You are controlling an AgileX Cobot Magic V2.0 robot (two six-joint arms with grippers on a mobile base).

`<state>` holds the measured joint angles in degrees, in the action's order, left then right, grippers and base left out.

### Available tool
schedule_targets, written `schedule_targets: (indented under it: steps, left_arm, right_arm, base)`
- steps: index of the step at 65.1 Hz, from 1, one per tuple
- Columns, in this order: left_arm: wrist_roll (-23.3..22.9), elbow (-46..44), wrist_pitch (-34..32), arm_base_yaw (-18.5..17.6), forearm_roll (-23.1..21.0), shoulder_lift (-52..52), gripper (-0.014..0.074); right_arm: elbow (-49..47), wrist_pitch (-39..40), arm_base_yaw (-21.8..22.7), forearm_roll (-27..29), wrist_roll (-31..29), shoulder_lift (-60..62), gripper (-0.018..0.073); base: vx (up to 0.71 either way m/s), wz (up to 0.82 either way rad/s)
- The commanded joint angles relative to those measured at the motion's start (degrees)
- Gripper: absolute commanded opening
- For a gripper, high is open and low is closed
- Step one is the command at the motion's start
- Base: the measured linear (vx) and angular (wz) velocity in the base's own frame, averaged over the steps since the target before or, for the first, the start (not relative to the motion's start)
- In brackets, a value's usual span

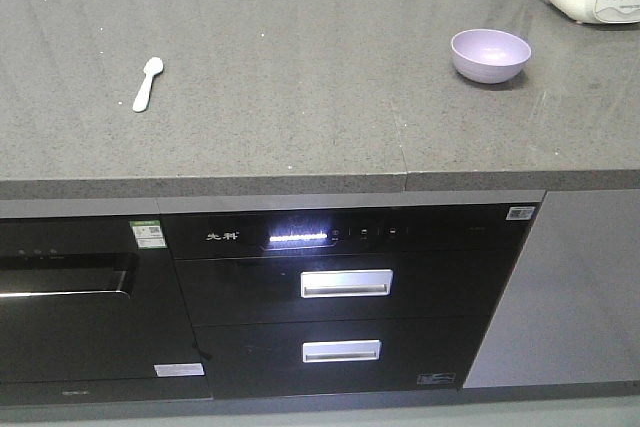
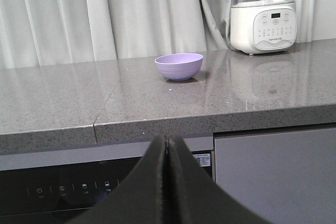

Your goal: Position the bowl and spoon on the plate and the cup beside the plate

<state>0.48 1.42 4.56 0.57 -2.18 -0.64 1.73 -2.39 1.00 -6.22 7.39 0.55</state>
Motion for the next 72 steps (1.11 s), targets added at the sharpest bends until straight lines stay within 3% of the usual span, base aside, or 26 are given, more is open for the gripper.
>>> schedule_targets:
  steps: [1, 72]
  left_arm:
    - [-0.5, 1.8, -3.9, 0.1, -0.1, -1.0, -0.0006]
    - [-0.5, 1.8, -3.9, 0.1, -0.1, -1.0, -0.0006]
  right_arm:
    - [0.8, 4.2, 0.4, -0.6, -0.3, 0.8, -0.0002]
    - [0.8, 4.2, 0.4, -0.6, -0.3, 0.8, -0.0002]
  base:
    - [0.03, 0.0]
    - [0.04, 0.0]
